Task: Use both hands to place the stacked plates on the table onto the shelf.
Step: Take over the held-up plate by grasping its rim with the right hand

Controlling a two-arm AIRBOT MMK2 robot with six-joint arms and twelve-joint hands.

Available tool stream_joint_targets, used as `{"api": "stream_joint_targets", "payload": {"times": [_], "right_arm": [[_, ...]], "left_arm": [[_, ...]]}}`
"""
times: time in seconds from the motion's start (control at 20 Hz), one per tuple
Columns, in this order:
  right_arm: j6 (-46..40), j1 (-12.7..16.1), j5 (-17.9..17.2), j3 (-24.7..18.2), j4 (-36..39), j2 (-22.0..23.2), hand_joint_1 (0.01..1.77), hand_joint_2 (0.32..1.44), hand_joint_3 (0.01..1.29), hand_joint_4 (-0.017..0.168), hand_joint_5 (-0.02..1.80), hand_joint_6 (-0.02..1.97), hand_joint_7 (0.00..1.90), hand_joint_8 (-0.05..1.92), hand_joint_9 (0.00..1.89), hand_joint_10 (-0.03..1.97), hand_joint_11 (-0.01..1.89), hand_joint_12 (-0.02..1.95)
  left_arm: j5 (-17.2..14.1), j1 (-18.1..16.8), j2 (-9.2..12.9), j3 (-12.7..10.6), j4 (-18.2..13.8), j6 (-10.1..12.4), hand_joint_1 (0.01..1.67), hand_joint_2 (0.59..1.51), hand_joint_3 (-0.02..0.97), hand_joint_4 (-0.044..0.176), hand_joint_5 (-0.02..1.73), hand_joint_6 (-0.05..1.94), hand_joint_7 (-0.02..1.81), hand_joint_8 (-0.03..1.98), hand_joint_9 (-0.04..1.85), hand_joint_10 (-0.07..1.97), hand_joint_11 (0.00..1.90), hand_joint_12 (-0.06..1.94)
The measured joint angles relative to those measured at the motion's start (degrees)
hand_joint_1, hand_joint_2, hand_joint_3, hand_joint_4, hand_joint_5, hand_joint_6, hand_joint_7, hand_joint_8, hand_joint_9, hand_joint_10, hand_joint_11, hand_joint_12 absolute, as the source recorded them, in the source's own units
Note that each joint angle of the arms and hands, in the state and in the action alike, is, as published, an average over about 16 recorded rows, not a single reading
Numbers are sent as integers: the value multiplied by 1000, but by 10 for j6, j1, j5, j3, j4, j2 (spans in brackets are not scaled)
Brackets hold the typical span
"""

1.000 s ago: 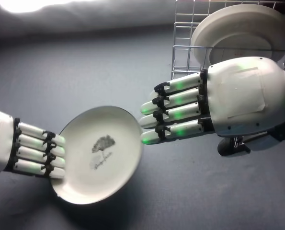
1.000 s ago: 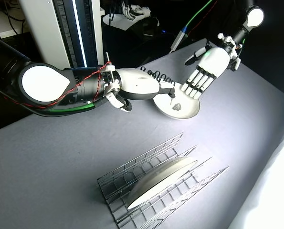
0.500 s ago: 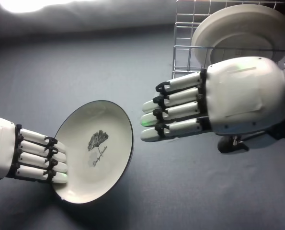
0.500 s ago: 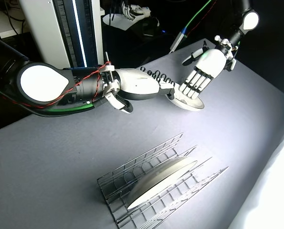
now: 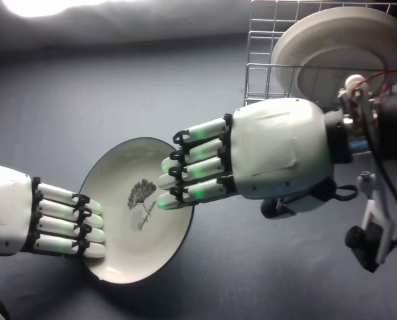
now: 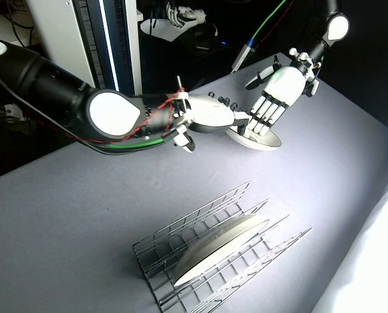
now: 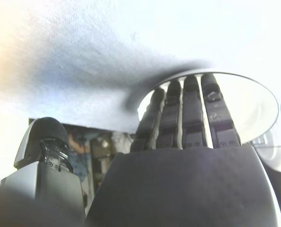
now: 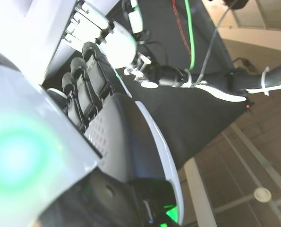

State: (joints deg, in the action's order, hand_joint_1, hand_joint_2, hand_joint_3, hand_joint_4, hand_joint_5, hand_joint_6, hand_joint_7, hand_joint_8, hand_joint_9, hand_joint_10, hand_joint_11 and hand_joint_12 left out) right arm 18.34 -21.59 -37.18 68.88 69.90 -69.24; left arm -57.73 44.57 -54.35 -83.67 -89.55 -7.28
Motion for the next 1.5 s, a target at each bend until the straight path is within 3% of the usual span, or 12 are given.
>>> {"api": "stream_joint_targets", "payload": {"times": [0.5, 1.0, 1.5], "right_arm": [[11, -3, 19, 43, -6, -71, 1218, 931, 13, 2, 157, 13, 175, 16, 226, 14, 8, 1097], [25, -13, 26, 80, -15, -113, 1202, 965, 13, 2, 217, 13, 222, 15, 262, 13, 10, 1127], [37, -11, 18, 113, -42, -140, 1252, 989, 13, 2, 529, 27, 544, 7, 556, 31, 224, 1145]], "left_arm": [[14, -2, 1, 20, 4, 0, 20, 1103, 16, -12, 40, -30, 57, -7, 62, 12, 17, 156], [17, -3, 1, 27, 6, 0, 20, 1096, 17, -12, 40, -30, 58, -10, 66, 8, 17, 163], [16, -3, 0, 27, 7, 0, 20, 1088, 16, -12, 40, -30, 58, -11, 69, 3, 18, 168]]}}
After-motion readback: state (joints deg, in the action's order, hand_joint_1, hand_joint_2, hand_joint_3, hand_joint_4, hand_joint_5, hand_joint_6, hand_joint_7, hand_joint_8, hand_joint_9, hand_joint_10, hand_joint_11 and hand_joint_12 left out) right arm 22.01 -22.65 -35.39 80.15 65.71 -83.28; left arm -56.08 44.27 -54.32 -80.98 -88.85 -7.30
